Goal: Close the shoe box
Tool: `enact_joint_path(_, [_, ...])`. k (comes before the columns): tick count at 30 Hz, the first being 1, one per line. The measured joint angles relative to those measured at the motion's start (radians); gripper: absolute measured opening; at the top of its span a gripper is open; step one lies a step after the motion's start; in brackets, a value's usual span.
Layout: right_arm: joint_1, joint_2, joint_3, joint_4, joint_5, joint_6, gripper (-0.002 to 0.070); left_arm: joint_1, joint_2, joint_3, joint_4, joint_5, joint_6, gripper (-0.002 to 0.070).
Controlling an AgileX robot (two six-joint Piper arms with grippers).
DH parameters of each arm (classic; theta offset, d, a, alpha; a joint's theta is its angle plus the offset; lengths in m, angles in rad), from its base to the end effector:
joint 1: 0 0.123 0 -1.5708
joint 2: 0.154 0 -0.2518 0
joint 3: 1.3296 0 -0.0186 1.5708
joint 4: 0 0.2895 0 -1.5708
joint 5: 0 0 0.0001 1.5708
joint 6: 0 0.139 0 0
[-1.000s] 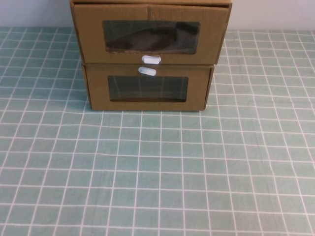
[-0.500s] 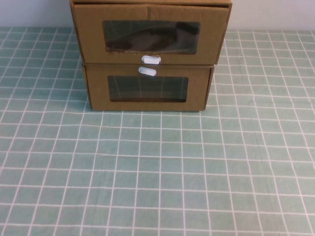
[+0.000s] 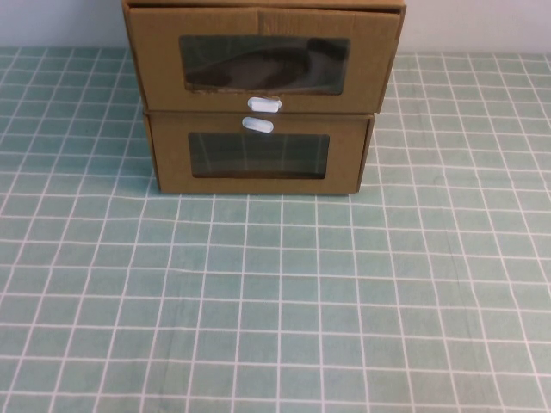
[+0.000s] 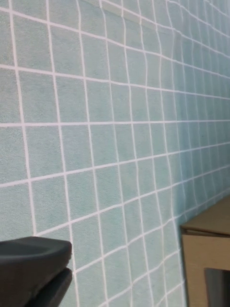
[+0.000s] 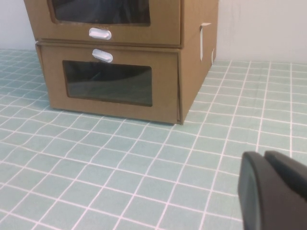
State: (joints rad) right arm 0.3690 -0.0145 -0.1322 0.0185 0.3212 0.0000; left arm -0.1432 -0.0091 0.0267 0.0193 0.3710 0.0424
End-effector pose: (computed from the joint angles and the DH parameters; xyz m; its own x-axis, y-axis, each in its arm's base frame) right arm 0.1549 0.0608 0.2310 -0.0877 -0.0151 -0.9960 -0.3646 0.9310 0.0180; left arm 0.1694 -0.0234 0.1567 -0.2850 0.1021 -0.9531 0.1536 0.9863 0.0597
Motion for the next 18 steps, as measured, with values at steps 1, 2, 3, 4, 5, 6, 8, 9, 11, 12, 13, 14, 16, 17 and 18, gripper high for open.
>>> enact_joint_path(1, [0.0,0.0,0.0,0.0,0.0,0.0,-0.0013,0.0,0.0,0.0,0.005,0.008,-0.002,-0.0003])
enact_joint_path(2, [0.0,0.0,0.0,0.0,0.0,0.0,-0.0013,0.0,0.0,0.0,0.008,0.01,-0.002,-0.0003])
enact_joint_path(3, [0.0,0.0,0.0,0.0,0.0,0.0,-0.0013,0.001,0.0,0.0,0.009,0.01,-0.002,-0.0003])
enact_joint_path(4, [0.0,0.0,0.0,0.0,0.0,0.0,-0.0013,0.003,0.0,0.0,0.009,0.01,-0.004,-0.0003])
enact_joint_path(5, [0.0,0.0,0.0,0.0,0.0,0.0,-0.0013,0.002,0.0,0.0,0.01,0.012,-0.004,-0.0003])
enact_joint_path(6, [0.0,0.0,0.0,0.0,0.0,0.0,-0.0013,0.002,0.0,0.0,0.01,0.012,-0.006,-0.0003])
enact_joint_path(8, [0.0,0.0,0.0,0.0,0.0,0.0,-0.0013,0.002,0.0,0.0,0.011,0.014,-0.006,-0.0003])
enact_joint_path(9, [0.0,0.0,0.0,0.0,0.0,0.0,-0.0013,0.002,0.0,0.0,0.011,0.014,-0.006,-0.0003])
enact_joint_path(11, [0.0,0.0,0.0,0.0,0.0,0.0,-0.0013,0.002,0.0,0.0,0.011,0.014,-0.006,-0.0003])
enact_joint_path(12, [0.0,0.0,0.0,0.0,0.0,0.0,-0.0013,0.002,0.0,0.0,0.011,0.014,-0.008,-0.0003])
enact_joint_path(13, [0.0,0.0,0.0,0.0,0.0,0.0,-0.0013,0.002,0.0,0.0,0.011,0.014,-0.008,-0.0003])
enact_joint_path(14, [0.0,0.0,0.0,0.0,0.0,0.0,-0.0013,0.002,0.0,0.0,0.011,0.014,-0.008,-0.0003])
enact_joint_path(16, [0.0,0.0,0.0,0.0,0.0,0.0,-0.0013,0.002,0.0,0.0,0.011,0.014,-0.008,-0.0003])
enact_joint_path(17, [0.0,0.0,0.0,0.0,0.0,0.0,-0.0013,0.002,0.0,0.0,0.011,0.014,-0.008,-0.0003])
enact_joint_path(18, [0.0,0.0,0.0,0.0,0.0,0.0,-0.0013,0.002,0.0,0.0,0.011,0.014,-0.01,-0.0003])
